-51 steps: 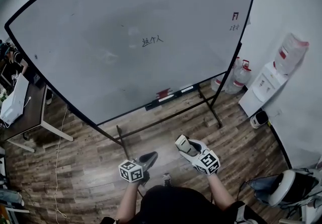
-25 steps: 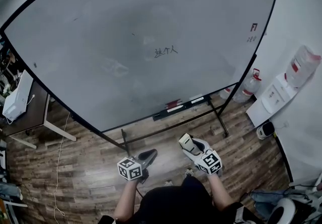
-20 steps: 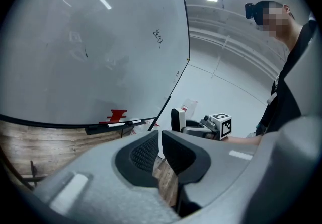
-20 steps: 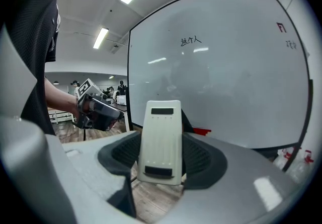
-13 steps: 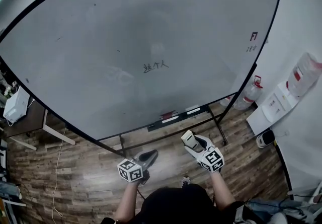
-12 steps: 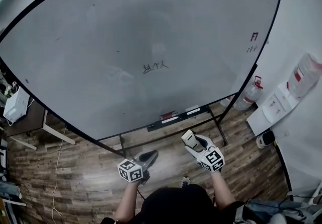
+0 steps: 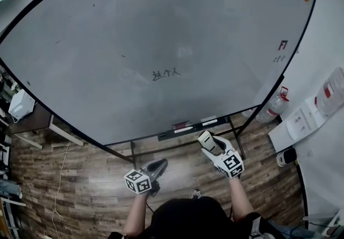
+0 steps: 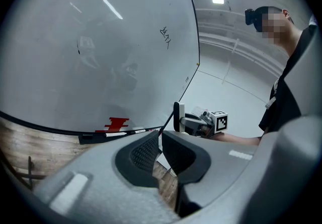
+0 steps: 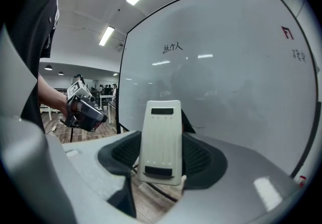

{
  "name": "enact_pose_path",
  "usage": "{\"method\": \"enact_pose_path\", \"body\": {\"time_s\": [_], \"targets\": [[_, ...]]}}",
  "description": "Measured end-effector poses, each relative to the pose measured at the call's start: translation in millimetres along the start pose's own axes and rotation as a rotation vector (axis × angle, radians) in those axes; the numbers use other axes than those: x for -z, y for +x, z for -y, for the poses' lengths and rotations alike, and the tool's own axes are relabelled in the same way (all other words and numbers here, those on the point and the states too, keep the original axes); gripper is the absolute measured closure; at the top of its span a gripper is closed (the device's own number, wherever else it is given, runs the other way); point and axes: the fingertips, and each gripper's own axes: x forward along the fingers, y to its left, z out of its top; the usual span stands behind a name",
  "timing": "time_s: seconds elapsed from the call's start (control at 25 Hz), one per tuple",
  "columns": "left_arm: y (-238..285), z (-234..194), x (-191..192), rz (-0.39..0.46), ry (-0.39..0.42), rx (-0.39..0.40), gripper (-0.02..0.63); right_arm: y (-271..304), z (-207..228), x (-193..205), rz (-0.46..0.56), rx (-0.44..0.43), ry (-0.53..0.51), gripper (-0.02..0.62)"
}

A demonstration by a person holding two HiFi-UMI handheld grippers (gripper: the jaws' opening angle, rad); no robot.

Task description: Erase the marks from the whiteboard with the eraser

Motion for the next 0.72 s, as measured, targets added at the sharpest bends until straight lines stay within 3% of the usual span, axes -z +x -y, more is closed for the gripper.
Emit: {"method": "enact_pose_path", "body": {"time_s": [0.28, 0.72], "targets": [[5, 0, -6, 0.032, -0.005, -0.068, 0.586, 18, 27, -34, 0.061, -0.047, -0.009, 0.339], [0, -19, -19, 0.075, 0.004, -0.104, 0.586, 38, 70, -154, 0.276, -0.001, -0.095, 0.339]]}}
